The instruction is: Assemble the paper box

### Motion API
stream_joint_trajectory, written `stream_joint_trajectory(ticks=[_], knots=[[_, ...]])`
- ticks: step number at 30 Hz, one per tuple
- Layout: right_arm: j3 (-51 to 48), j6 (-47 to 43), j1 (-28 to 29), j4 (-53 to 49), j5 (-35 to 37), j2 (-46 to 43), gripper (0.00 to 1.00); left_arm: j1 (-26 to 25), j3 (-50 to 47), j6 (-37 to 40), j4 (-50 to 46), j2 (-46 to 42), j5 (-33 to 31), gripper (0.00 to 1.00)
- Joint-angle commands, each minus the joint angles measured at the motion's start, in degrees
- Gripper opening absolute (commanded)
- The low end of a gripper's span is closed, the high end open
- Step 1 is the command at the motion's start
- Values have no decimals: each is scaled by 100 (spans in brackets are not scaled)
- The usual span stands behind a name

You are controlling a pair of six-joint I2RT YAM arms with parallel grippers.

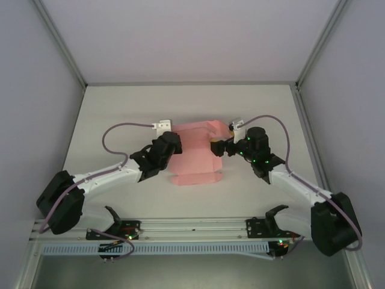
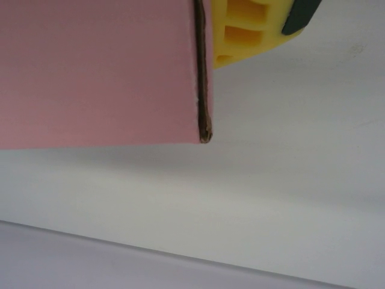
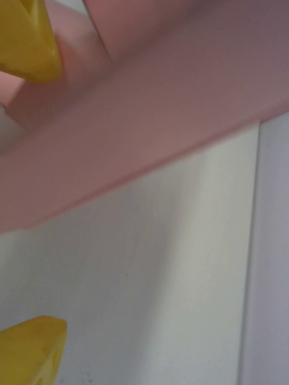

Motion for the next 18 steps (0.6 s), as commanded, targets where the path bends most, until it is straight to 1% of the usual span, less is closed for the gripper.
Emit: stream_joint_trajectory(ticks=[1,5,7,9,12,13,15,16,18], knots=[[-14,-320,-7,-760,357,-925,100,287,100,-95,-87,-8,307,0],[-286,-416,-339,-1058,673,-1978,100,442,-80,60,50,-190,516,0],[-214,-199,-676,-1079,785,-2117,100,506,-105,153,15,-262,604,0],[46,110,-1123,-1198,730,-1854,100,510,-98,300,5,-306,690,0],[663,340,-1774,-1415,12,-936,100,511,-154,412,77,-375,831,0],[891,380,-1896,-1483,-278,-550,99,510,-182,414,121,-406,877,0],[1364,441,-1964,-1740,-831,94,94,510,-228,461,207,-428,935,0],[1580,367,-1963,-1833,-1333,408,91,505,-229,449,222,-427,957,0],[1769,262,-1953,-1676,-2438,882,89,503,-235,480,237,-425,1005,0]])
